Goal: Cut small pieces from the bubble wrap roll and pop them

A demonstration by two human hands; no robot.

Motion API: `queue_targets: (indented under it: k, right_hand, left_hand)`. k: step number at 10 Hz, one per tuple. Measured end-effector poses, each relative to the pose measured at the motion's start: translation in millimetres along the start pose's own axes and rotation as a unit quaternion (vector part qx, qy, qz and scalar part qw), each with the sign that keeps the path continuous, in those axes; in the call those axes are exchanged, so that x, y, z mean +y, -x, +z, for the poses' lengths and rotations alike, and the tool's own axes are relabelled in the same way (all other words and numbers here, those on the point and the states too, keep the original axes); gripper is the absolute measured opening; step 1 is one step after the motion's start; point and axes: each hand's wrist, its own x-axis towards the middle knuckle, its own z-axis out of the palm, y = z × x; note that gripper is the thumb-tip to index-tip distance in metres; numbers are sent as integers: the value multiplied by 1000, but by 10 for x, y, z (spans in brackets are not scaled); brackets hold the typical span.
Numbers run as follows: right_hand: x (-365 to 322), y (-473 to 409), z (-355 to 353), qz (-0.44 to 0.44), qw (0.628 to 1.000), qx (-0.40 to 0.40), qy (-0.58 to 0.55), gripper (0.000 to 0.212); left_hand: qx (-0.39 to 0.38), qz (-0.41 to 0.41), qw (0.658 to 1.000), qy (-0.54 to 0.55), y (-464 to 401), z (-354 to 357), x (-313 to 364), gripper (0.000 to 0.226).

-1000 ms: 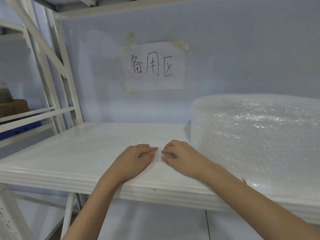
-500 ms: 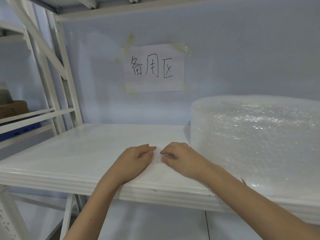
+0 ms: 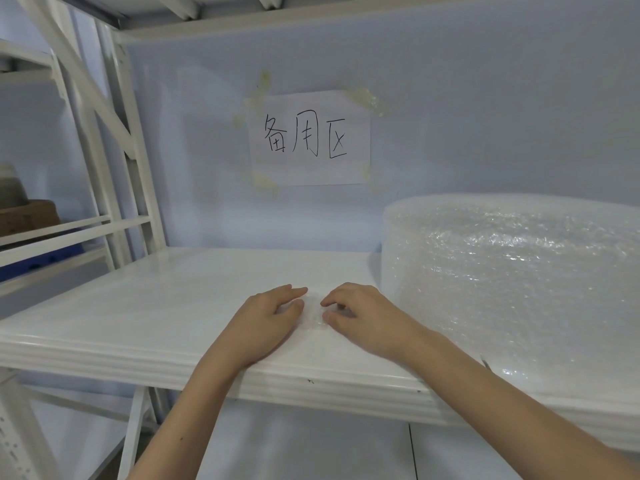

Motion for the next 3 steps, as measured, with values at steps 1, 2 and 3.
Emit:
queue_targets:
  k: [1,2,3]
  right_hand:
    - [-6,-1,-4,5,1000,3,-7,34]
    - [-1,1,5,5,1000,12,-12,33]
    - [9,-14,17,8,999,44,-24,31]
  left_hand:
    - [3,-2,1000,7,-1,-2,-10,40]
    - [15,5,1000,11,6,5,-2,41]
    - [46,-6,998,47,0,-6,22,41]
